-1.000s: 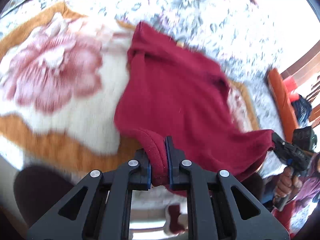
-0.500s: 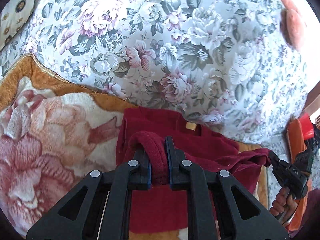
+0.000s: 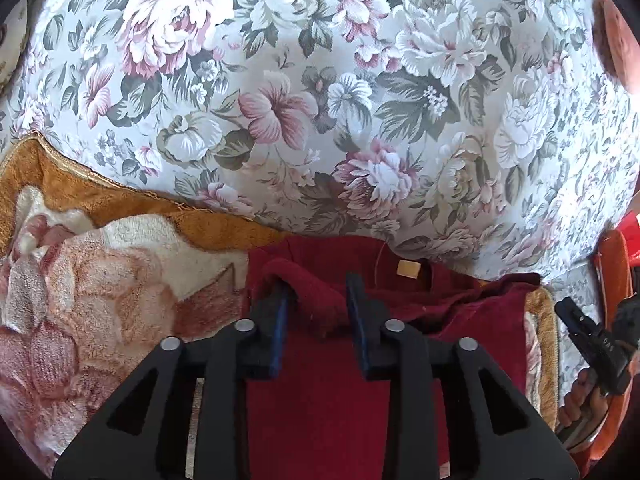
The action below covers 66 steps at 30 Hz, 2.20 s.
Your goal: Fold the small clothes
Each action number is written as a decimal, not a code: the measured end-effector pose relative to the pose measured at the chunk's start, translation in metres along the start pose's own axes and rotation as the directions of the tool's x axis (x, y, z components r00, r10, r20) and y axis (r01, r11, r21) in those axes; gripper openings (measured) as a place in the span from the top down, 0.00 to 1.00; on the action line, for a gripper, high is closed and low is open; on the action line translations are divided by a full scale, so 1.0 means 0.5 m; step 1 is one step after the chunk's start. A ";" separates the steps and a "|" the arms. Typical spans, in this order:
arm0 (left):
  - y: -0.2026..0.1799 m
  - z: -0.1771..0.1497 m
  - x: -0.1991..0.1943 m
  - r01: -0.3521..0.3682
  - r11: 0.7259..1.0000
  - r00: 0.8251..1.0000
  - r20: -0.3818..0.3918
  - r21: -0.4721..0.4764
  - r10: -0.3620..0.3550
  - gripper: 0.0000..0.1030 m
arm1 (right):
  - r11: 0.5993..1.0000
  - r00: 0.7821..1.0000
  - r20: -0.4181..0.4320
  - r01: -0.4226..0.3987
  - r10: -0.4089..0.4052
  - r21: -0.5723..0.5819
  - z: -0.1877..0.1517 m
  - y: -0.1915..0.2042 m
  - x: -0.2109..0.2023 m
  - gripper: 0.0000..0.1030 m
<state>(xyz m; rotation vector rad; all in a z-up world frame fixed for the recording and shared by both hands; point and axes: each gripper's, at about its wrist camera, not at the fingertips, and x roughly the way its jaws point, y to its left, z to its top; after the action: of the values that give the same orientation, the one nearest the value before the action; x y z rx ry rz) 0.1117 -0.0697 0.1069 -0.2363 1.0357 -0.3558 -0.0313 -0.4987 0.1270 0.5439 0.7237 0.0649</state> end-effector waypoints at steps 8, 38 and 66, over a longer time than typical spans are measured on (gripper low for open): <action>-0.010 0.026 -0.026 0.030 0.999 0.997 0.078 -0.045 -0.027 0.31 | 0.978 0.996 -0.082 -0.050 0.034 -0.204 -0.057 0.147 0.105 0.68; 0.000 -0.179 -0.006 -0.210 0.974 0.978 0.022 0.090 0.209 0.30 | 0.962 0.964 -0.157 0.179 -0.213 -0.205 -0.214 0.066 0.033 0.69; 0.060 -0.277 -0.055 -0.101 0.995 0.987 -0.121 0.025 0.103 0.30 | 0.976 0.960 -0.225 0.125 -0.164 -0.178 -0.314 0.075 -0.019 0.68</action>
<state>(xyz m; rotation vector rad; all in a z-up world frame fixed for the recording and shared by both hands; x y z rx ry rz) -0.0163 -0.0347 0.0499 -0.1454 1.1602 -0.2895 -0.1346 -0.3980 0.0543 0.3278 0.9824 0.0530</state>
